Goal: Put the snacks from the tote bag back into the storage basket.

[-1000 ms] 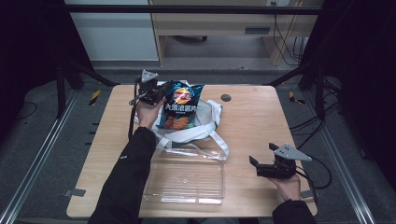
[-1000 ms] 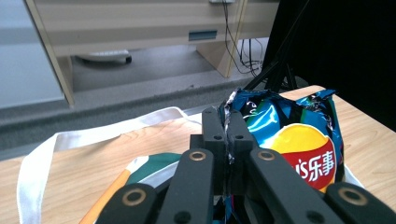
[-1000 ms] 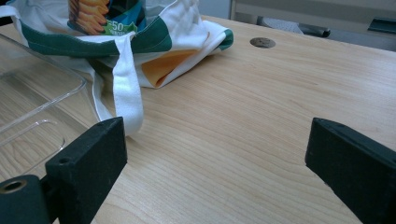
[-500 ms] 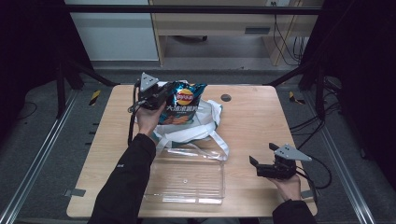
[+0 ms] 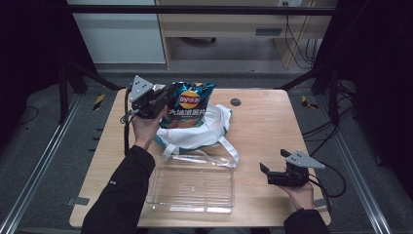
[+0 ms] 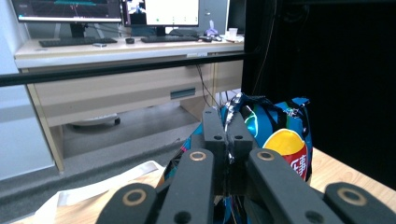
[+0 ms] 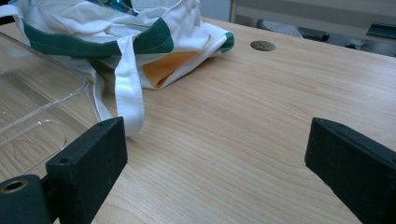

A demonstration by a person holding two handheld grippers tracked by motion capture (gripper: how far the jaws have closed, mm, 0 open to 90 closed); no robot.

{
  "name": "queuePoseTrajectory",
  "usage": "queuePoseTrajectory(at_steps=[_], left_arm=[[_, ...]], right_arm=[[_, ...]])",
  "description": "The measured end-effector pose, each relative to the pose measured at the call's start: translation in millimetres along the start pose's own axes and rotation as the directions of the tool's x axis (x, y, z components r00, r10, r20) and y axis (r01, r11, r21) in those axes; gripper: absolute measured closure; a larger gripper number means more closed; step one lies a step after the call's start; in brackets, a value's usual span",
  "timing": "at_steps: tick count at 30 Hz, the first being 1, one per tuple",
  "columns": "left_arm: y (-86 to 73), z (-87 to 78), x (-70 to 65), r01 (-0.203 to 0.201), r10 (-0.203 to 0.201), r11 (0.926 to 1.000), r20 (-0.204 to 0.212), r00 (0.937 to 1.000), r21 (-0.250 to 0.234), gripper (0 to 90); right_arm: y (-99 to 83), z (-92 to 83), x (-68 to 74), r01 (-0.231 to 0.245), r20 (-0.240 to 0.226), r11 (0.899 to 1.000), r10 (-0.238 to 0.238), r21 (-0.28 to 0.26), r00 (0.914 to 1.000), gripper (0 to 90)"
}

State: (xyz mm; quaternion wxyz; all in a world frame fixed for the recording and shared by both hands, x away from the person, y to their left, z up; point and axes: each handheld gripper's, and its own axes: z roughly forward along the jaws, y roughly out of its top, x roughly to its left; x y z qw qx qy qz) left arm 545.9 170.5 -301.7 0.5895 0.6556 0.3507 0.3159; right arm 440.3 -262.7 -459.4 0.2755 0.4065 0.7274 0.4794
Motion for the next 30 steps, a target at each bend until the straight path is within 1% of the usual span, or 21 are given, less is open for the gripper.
queuePoseTrajectory(at_steps=[1,4,6,7,10,12,16,17,18,22,23,25,26,30], left_arm=[[0.0,0.0,0.0,0.000,0.000,1.0000,0.000,1.0000,0.000,89.7],[4.9,-8.9,-4.4,-0.009,0.009,0.9999,0.009,0.9999,-0.009,89.7],[8.4,-15.1,-8.3,-0.013,0.014,0.9998,0.016,0.9998,-0.018,89.7],[11.7,-21.9,-12.9,-0.013,0.014,0.9996,0.024,0.9996,-0.027,89.7],[14.8,-29.1,-17.7,-0.010,0.011,0.9993,0.037,0.9993,-0.035,89.7],[16.9,-35.3,-21.8,-0.017,0.019,0.9991,0.049,0.9986,-0.038,89.7],[19.3,-45.7,-29.8,-0.025,0.028,0.9987,0.061,0.9977,-0.044,89.7],[19.8,-50.6,-33.4,-0.035,0.038,0.9982,0.067,0.9970,-0.047,89.7],[19.8,-50.6,-33.4,-0.035,0.038,0.9982,0.067,0.9970,-0.047,89.7],[19.0,-64.3,-41.4,-0.042,0.046,0.9976,0.083,0.9955,-0.056,89.7],[19.3,-67.3,-42.3,-0.053,0.059,0.9962,0.084,0.9948,-0.068,89.7],[19.1,-73.1,-45.0,-0.048,0.055,0.9959,0.090,0.9944,-0.076,89.7],[18.1,-77.6,-47.5,-0.035,0.043,0.9967,0.104,0.9937,-0.073,89.7],[12.8,-89.3,-54.1,-0.025,0.035,0.9964,0.123,0.9918,-0.082,89.7]], right_arm=[[0.0,0.0,0.0,0.000,0.000,1.000,0.000,0.000,1.0000,6.0],[0.1,0.0,-0.1,0.002,0.001,1.000,-0.002,0.000,1.0000,6.0],[-0.1,-0.1,0.3,0.001,0.001,1.000,-0.001,0.001,1.0000,6.0],[-0.2,0.0,0.4,0.004,0.000,1.000,-0.004,0.000,1.0000,6.0],[-0.3,-0.1,0.5,0.006,0.002,1.000,-0.006,0.001,1.0000,6.0],[-0.1,-0.8,0.5,0.001,0.005,1.000,-0.001,0.001,1.0000,6.0],[0.2,-1.8,0.3,-0.001,0.007,1.000,0.001,-0.002,1.0000,6.0],[0.2,-1.6,0.6,0.000,0.004,1.000,0.000,-0.002,1.0000,6.0],[0.2,-1.5,0.4,0.003,0.005,1.000,-0.003,-0.002,1.0000,6.0],[0.1,-1.3,0.3,0.005,0.006,1.000,-0.005,0.000,1.0000,6.0],[0.0,-1.3,0.3,0.005,0.006,1.000,-0.005,-0.001,1.0000,6.0],[0.0,-1.3,0.4,0.005,0.005,1.000,-0.005,0.000,1.0000,6.0],[-0.1,-1.5,0.4,0.005,0.006,1.000,-0.005,-0.001,1.0000,6.1],[-0.1,-1.6,0.8,0.004,0.007,1.000,-0.004,-0.002,1.0000,6.1]])
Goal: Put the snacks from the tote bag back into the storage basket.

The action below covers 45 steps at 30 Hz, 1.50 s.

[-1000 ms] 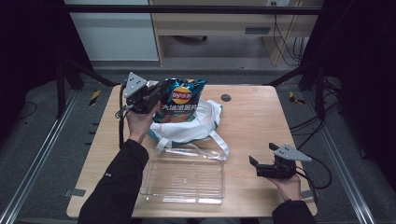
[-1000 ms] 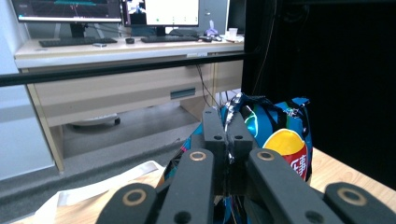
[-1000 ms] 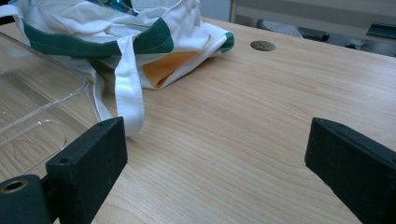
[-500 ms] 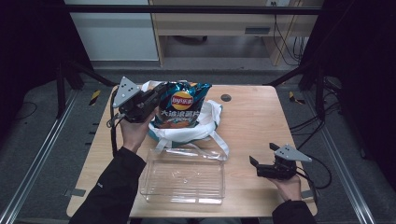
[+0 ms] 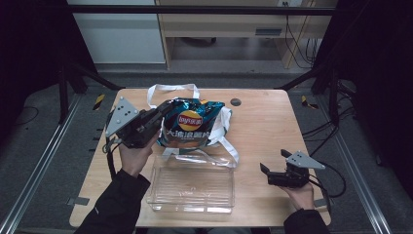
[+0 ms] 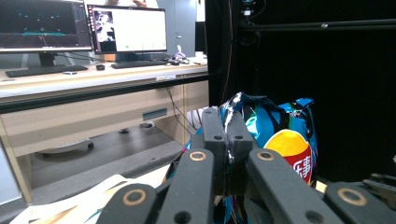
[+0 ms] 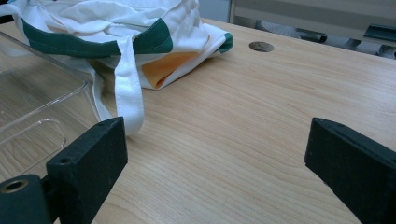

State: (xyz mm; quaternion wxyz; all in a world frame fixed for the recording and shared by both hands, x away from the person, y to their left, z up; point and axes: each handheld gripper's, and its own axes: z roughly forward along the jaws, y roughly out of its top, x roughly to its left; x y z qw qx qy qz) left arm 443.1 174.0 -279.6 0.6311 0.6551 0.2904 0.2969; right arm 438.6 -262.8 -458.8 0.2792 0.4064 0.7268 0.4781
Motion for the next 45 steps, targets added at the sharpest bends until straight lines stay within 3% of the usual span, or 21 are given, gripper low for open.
queuePoseTrajectory(at_steps=[11,15,19,26,39,45], left_arm=[[-7.5,-23.4,-16.3,0.022,-0.021,0.9994,0.041,0.9989,-0.026,89.7],[-15.2,-32.1,-21.0,0.021,-0.020,0.9997,0.048,0.9987,-0.015,89.6],[-27.9,-38.7,-23.7,0.057,-0.056,0.9984,0.061,0.9966,-0.005,89.6],[-37.4,-45.9,-30.8,0.054,-0.054,0.9985,0.074,0.9957,0.009,89.6],[-65.5,-41.5,-30.3,0.091,-0.097,0.9932,0.077,0.9923,0.073,89.6],[-78.2,-34.6,-28.2,0.112,-0.122,0.9868,0.081,0.9893,0.117,89.5]], right_arm=[[-0.5,0.1,0.2,0.003,0.001,1.000,-0.004,0.004,1.0000,6.1],[-0.6,0.1,0.0,0.002,0.002,1.000,-0.002,0.004,1.0000,6.1],[-0.6,0.2,-0.1,0.003,0.001,1.000,-0.003,0.004,1.0000,6.1],[-0.5,-0.4,0.0,0.000,0.000,1.000,0.000,0.001,1.0000,6.2],[0.2,-1.2,-0.3,0.003,0.000,1.000,-0.003,-0.006,1.0000,6.3],[0.9,-2.0,0.7,0.006,-0.001,1.000,-0.006,-0.009,1.0000,6.3]])
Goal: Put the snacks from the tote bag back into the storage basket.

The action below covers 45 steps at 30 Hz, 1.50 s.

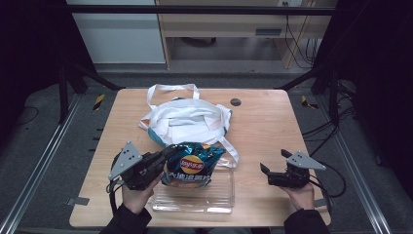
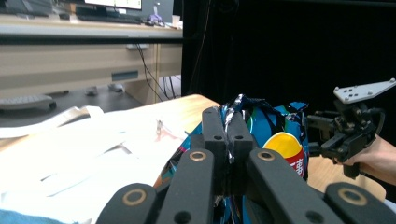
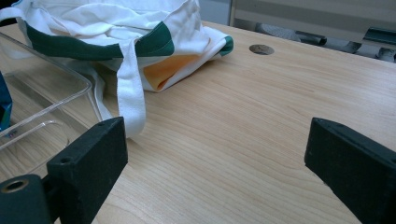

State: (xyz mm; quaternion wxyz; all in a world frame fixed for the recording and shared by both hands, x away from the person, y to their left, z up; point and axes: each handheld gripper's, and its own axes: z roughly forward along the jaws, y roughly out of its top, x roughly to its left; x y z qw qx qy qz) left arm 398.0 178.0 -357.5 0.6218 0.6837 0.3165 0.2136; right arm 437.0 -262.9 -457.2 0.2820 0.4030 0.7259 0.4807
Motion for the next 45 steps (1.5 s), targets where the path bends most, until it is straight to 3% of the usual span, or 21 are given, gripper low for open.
queuePoseTrajectory(at_steps=[10,26,37,45], left_arm=[[-11.7,5.6,7.8,0.027,-0.026,0.9991,-0.019,0.9995,0.033,89.5],[-19.7,14.3,25.6,0.028,-0.023,0.9980,-0.086,0.9960,0.057,85.8],[-23.5,22.0,31.0,0.020,-0.013,0.9966,-0.092,0.9957,0.080,79.3],[-24.5,27.5,30.9,0.037,-0.026,0.9934,-0.103,0.9944,0.109,59.5]], right_arm=[[0.7,-0.5,0.4,-0.002,-0.003,1.000,0.002,-0.006,1.0000,6.3],[0.4,0.9,1.5,0.001,-0.003,1.000,-0.001,0.000,1.0000,6.3],[0.5,1.2,2.0,0.002,-0.003,1.000,-0.002,0.000,1.0000,6.3],[0.7,1.1,2.2,0.002,-0.002,1.000,-0.002,0.000,1.0000,6.2]])
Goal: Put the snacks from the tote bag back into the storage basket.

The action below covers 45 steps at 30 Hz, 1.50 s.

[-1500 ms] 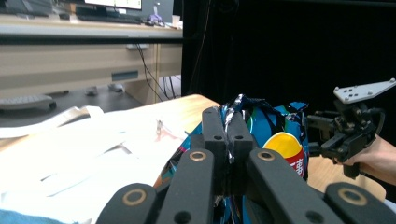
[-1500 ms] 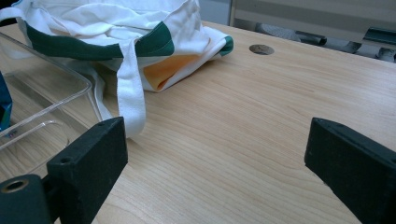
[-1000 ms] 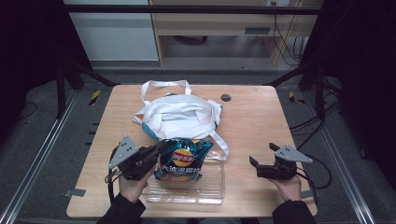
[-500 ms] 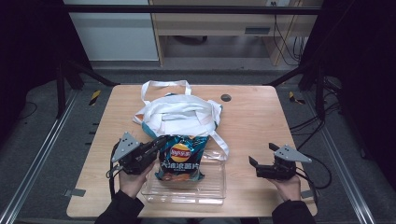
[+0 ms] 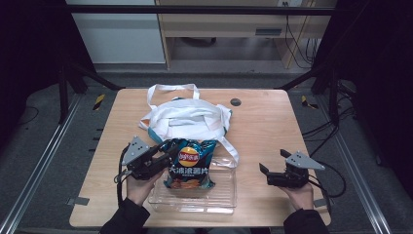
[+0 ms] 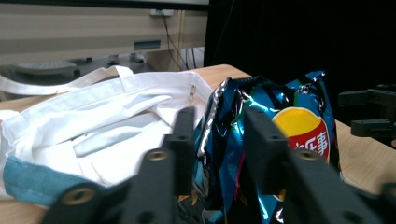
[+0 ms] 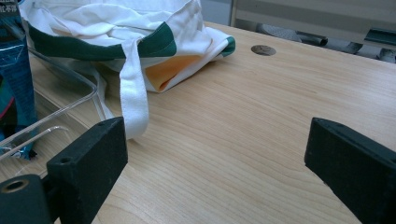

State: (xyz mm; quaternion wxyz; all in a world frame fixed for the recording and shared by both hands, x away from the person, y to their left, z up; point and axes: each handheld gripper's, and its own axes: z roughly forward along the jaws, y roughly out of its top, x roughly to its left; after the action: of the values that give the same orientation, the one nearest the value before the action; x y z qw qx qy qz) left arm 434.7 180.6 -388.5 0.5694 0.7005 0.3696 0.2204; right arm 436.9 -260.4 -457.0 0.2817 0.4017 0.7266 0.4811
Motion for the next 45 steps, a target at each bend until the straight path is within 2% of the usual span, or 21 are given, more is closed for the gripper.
queuePoseTrajectory(at_steps=[2,7,15,18,24,31,36,42,45], left_arm=[[0.7,-0.6,-0.2,0.000,0.000,1.0000,0.001,1.0000,0.001,52.9],[5.9,-5.4,0.4,0.010,-0.010,0.9999,0.000,1.0000,0.008,45.3],[10.8,-14.8,0.9,-0.021,0.021,0.9987,-0.013,0.9997,0.047,32.7],[10.1,-19.0,2.0,-0.042,0.044,0.9970,-0.018,0.9989,0.064,31.1],[8.0,-29.7,9.1,-0.057,0.060,0.9952,-0.039,0.9975,0.080,27.1],[5.9,-41.3,16.9,-0.055,0.060,0.9946,-0.062,0.9962,0.088,23.7],[-1.0,-48.0,25.8,-0.044,0.054,0.9934,-0.094,0.9941,0.106,20.7],[-12.8,-59.1,39.7,-0.019,0.034,0.9940,-0.142,0.9892,0.108,19.8],[-20.9,-63.1,45.5,-0.021,0.040,0.9932,-0.163,0.9858,0.115,19.7]], right_arm=[[0.2,-0.1,0.4,-0.002,-0.001,1.000,0.002,-0.002,1.0000,6.2],[0.5,-0.7,0.2,-0.005,-0.002,1.000,0.005,-0.006,1.0000,6.2],[0.8,-2.3,-0.4,-0.005,0.002,1.000,0.005,-0.012,1.0000,6.2],[0.9,-3.0,-0.4,-0.008,0.003,1.000,0.008,-0.014,1.0000,6.2],[1.0,-4.4,-0.6,-0.009,0.006,1.000,0.009,-0.016,0.9999,6.2],[1.0,-5.9,-0.7,-0.010,0.012,1.000,0.010,-0.018,0.9999,6.2],[0.9,-7.5,-0.5,-0.012,0.015,1.000,0.013,-0.022,0.9998,6.2],[0.7,-8.3,0.3,-0.013,0.014,1.000,0.014,-0.023,0.9998,6.2],[0.6,-8.6,0.2,-0.012,0.013,1.000,0.013,-0.025,0.9998,6.2]])
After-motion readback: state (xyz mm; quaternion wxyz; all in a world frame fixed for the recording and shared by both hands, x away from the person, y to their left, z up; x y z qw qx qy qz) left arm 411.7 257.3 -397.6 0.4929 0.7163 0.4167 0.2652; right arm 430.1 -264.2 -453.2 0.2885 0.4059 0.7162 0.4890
